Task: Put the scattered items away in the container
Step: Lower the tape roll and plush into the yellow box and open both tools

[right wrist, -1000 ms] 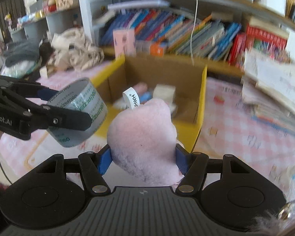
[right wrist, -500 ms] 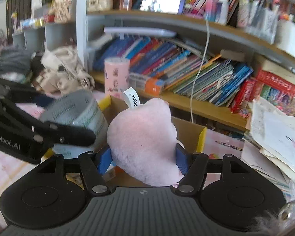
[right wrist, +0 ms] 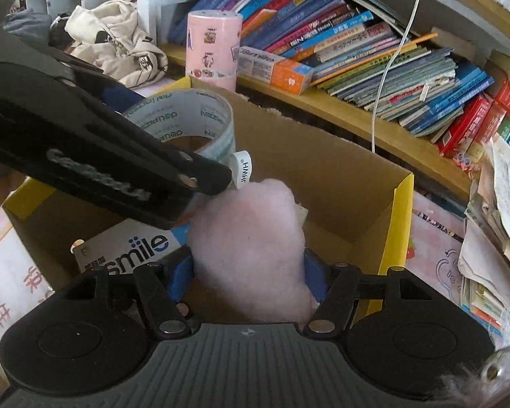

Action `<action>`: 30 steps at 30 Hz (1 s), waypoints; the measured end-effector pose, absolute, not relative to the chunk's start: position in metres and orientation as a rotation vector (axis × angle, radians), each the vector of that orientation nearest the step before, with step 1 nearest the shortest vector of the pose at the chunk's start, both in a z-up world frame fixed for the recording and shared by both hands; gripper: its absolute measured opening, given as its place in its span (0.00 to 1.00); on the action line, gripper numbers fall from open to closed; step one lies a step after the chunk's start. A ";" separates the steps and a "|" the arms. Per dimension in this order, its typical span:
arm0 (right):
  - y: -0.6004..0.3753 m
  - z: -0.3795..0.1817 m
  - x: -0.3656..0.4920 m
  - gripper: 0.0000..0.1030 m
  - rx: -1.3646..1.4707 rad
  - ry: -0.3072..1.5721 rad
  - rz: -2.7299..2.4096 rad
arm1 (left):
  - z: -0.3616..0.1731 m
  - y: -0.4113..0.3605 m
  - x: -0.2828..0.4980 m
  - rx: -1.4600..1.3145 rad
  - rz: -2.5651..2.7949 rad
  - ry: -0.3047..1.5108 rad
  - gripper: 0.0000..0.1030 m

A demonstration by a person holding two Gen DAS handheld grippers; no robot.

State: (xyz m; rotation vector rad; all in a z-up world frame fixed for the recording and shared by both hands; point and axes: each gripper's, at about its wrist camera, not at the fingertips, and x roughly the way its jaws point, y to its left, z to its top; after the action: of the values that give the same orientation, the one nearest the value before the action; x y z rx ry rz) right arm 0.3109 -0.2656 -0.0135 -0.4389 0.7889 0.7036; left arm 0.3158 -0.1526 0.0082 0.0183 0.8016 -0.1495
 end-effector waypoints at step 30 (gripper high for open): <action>-0.303 0.022 0.270 0.93 -0.295 0.654 0.632 | 0.061 -0.168 0.221 0.076 0.013 0.564 1.00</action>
State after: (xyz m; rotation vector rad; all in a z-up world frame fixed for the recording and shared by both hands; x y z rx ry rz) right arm 0.2704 -0.3031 0.0222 -0.2946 0.6539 0.6317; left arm 0.2210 -0.1680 0.0611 0.0764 0.5640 0.0127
